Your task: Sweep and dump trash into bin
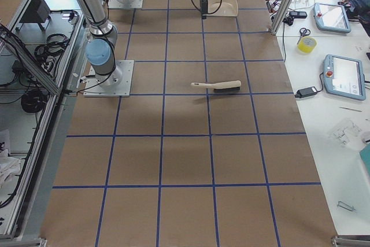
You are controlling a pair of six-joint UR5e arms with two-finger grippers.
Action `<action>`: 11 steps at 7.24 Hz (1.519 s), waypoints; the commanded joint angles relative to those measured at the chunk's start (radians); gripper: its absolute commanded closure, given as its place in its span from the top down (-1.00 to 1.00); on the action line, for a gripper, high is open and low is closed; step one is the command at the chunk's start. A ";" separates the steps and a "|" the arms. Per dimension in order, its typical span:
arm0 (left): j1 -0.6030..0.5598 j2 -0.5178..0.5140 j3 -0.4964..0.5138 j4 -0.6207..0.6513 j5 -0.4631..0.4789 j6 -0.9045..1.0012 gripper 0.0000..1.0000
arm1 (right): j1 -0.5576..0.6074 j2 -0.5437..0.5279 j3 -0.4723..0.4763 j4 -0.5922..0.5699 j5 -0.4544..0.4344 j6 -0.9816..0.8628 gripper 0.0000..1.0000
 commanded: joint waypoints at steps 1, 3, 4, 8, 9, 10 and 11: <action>-0.003 0.101 -0.010 -0.080 -0.007 -0.233 0.69 | -0.001 -0.001 0.000 0.000 0.000 -0.001 1.00; -0.003 0.178 -0.035 -0.122 -0.007 -0.471 0.71 | 0.001 0.000 0.000 -0.001 0.000 -0.001 1.00; -0.002 0.209 -0.071 -0.132 -0.002 -0.527 0.76 | -0.001 -0.001 0.000 0.000 0.002 -0.001 1.00; 0.017 0.263 -0.134 -0.088 -0.011 -0.867 1.00 | -0.001 -0.001 0.000 -0.003 0.002 0.004 1.00; 0.017 0.263 -0.134 -0.082 -0.010 -0.869 1.00 | -0.001 -0.001 0.000 -0.003 0.002 0.010 1.00; 0.018 0.269 -0.131 -0.079 -0.008 -0.869 1.00 | -0.001 -0.001 0.000 -0.002 0.002 0.009 1.00; 0.018 0.272 -0.133 -0.045 -0.007 -0.872 1.00 | 0.001 -0.001 0.000 -0.003 0.002 0.010 1.00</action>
